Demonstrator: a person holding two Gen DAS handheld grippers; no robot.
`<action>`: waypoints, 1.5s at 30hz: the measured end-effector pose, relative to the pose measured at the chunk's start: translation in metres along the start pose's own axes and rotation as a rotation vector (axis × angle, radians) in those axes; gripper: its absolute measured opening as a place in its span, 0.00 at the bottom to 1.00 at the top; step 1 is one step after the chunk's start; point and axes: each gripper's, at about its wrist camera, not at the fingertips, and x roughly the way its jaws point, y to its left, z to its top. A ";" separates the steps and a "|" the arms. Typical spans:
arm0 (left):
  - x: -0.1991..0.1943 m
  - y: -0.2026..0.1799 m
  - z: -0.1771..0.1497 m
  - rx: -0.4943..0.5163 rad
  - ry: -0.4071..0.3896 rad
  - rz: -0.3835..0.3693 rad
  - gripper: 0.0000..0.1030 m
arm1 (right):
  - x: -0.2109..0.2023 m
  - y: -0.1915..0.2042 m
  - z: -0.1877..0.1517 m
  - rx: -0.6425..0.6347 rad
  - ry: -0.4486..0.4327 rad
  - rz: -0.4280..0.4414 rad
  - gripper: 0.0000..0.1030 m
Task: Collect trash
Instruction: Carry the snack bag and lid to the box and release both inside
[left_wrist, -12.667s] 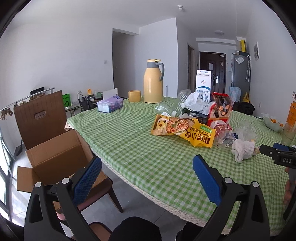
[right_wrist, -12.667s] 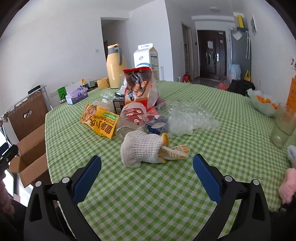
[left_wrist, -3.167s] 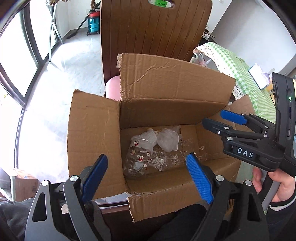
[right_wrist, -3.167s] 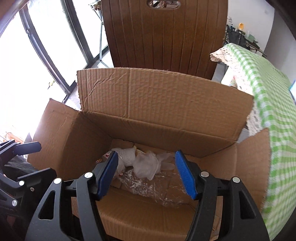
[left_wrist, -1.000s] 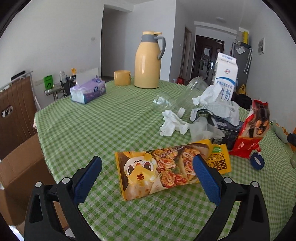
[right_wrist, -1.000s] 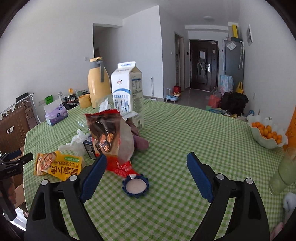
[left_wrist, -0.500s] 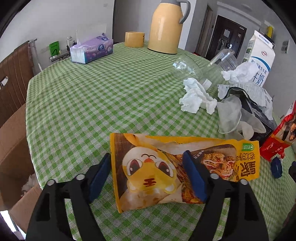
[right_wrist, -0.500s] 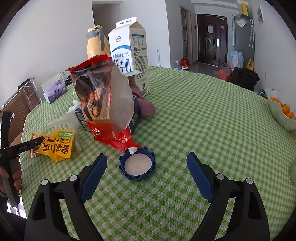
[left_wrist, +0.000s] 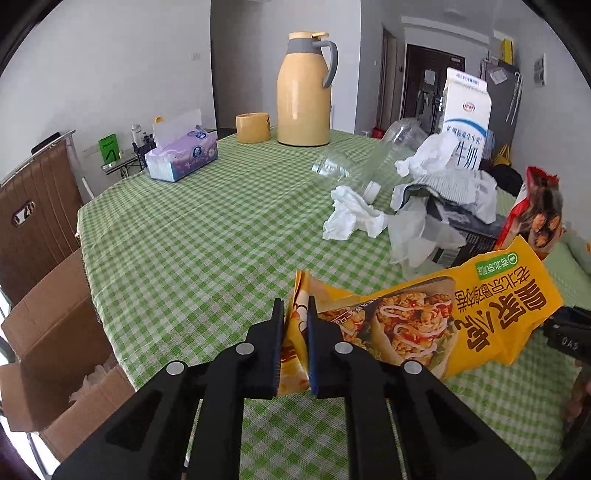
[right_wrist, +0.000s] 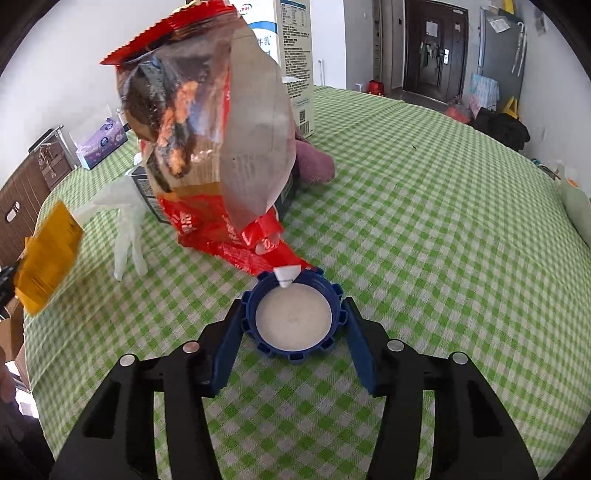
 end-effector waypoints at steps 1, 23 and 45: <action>-0.008 0.004 0.003 -0.025 -0.016 -0.014 0.08 | -0.008 -0.001 -0.004 0.002 -0.013 0.002 0.51; -0.114 0.023 0.026 -0.067 -0.210 -0.012 0.07 | -0.116 -0.009 -0.039 0.042 -0.228 0.001 0.51; -0.129 0.255 -0.011 -0.346 -0.167 0.298 0.07 | -0.056 0.240 0.008 -0.366 -0.163 0.353 0.51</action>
